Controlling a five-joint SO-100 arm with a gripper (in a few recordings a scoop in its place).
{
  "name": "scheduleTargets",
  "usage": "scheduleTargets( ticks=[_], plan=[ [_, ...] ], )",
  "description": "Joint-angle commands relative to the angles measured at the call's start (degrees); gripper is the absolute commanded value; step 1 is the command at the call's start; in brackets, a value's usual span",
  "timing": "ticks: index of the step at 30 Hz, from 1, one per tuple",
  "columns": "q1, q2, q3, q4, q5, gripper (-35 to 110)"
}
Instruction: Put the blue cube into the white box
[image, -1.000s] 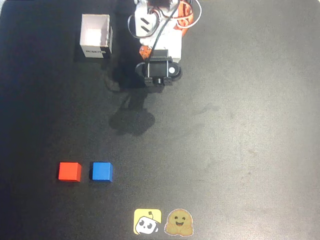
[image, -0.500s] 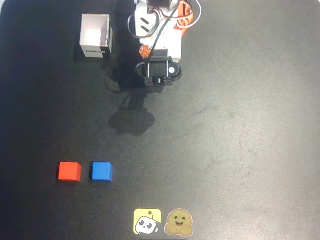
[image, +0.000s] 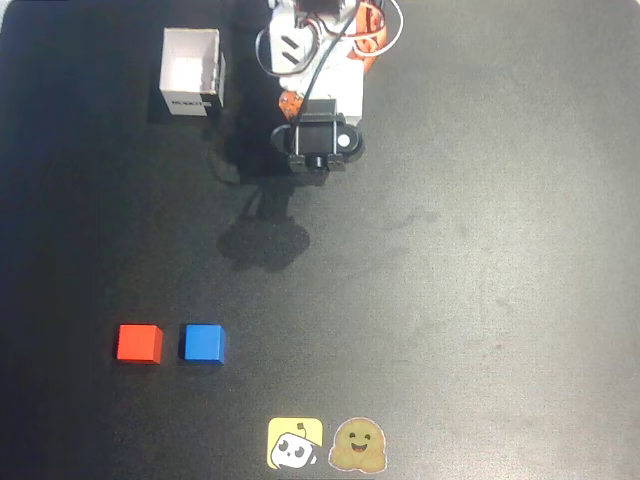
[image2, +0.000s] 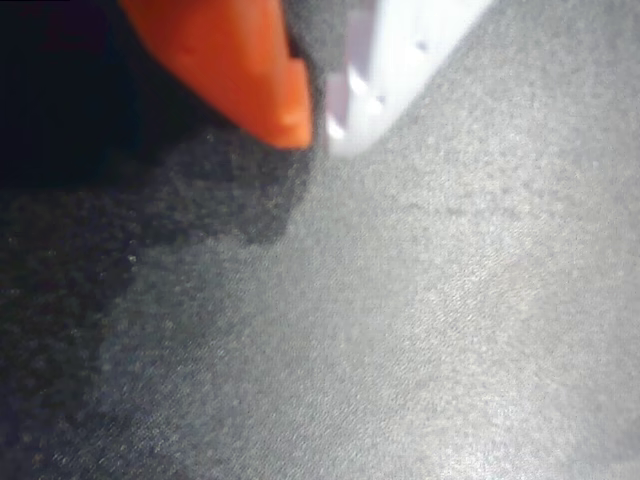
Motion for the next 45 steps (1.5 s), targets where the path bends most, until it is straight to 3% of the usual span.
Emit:
scheduleTargets(
  ticks=[1, 28, 35, 40, 45],
  plan=[
    [0.35, 0.35, -0.18, -0.35, -0.26, 0],
    [0.26, 0.35, -0.18, -0.35, -0.18, 0],
    [0.44, -0.44, -4.75, -6.06, -2.02, 0],
    [2.29, -33.05, -27.33, -10.63, -6.15, 0],
    [4.83, -49.57, -46.93, -8.53, -10.63, 0]
  ],
)
